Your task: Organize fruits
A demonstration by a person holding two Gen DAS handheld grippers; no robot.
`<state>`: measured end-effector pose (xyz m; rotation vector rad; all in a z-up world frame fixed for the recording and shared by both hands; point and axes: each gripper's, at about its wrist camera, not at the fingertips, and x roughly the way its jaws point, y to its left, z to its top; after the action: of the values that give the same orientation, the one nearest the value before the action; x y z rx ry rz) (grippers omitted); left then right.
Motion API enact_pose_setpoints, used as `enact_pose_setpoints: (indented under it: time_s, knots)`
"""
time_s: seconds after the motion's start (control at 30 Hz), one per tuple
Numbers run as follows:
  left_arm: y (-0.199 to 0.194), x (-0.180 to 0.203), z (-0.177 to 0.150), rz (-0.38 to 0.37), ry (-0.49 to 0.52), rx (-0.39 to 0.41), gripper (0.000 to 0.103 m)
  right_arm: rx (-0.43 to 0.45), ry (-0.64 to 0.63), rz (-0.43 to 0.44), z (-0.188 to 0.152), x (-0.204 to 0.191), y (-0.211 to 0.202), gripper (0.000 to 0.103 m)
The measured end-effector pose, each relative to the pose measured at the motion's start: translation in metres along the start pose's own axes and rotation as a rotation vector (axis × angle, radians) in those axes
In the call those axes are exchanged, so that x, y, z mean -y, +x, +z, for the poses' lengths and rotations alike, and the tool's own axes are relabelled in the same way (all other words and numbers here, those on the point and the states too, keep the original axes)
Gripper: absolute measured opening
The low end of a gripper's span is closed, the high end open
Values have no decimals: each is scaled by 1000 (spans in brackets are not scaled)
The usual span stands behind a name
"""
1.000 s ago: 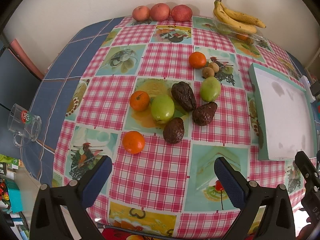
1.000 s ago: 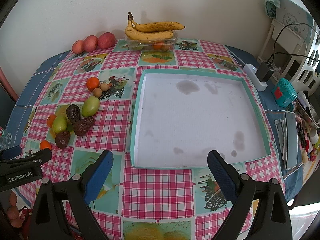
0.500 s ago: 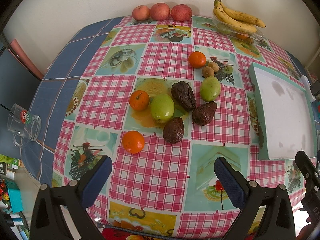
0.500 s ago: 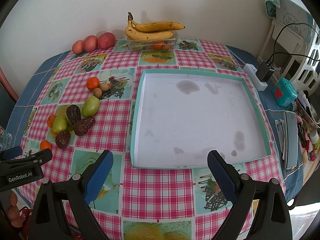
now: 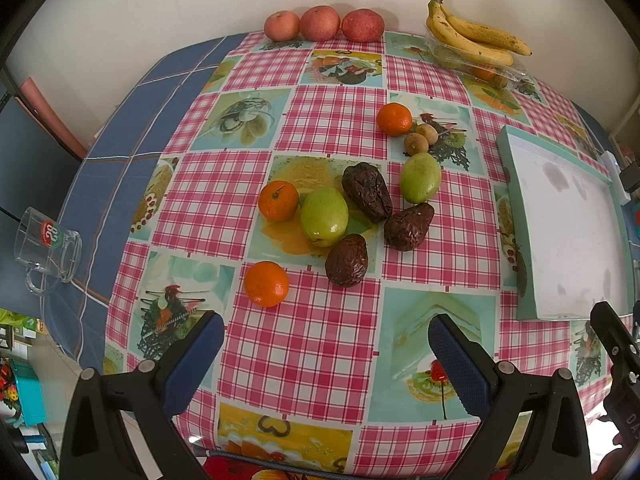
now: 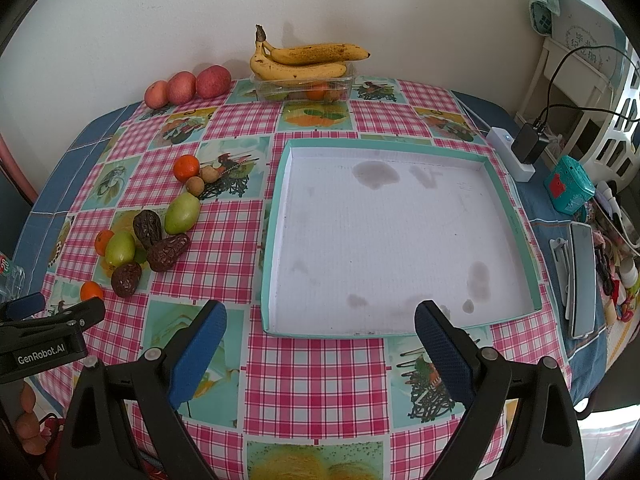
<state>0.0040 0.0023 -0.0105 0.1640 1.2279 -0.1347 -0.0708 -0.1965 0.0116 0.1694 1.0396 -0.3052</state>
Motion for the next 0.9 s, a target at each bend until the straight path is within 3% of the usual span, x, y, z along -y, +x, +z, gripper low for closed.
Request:
enact_pose_setpoints:
  time_s: [0.9]
  knots:
    - [1, 0, 0, -12, -9, 1, 103, -3, -1, 3, 0, -1, 0, 95]
